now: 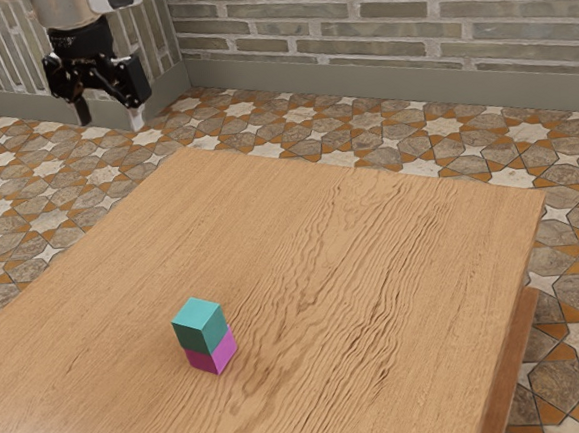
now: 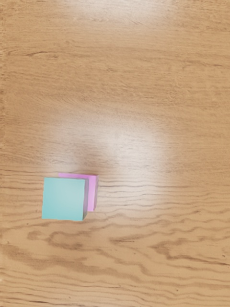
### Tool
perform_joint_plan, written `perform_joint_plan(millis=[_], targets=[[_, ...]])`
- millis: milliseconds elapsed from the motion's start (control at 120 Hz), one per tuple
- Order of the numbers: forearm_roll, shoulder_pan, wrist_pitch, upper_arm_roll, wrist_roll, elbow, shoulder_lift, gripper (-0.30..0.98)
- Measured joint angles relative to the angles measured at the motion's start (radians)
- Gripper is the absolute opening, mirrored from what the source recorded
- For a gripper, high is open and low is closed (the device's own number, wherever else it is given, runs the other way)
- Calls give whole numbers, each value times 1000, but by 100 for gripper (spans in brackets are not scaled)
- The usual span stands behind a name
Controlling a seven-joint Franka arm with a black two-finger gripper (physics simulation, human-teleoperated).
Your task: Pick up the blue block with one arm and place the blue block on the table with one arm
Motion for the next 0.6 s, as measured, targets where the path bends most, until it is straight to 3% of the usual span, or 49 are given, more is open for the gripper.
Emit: perform_joint_plan(millis=[275, 408, 600], targets=[[4, 55, -52, 1, -38, 7, 3, 69], [13, 104, -125, -28, -40, 222, -3, 69], [20, 113, -166, -62, -44, 260, 31, 69]])
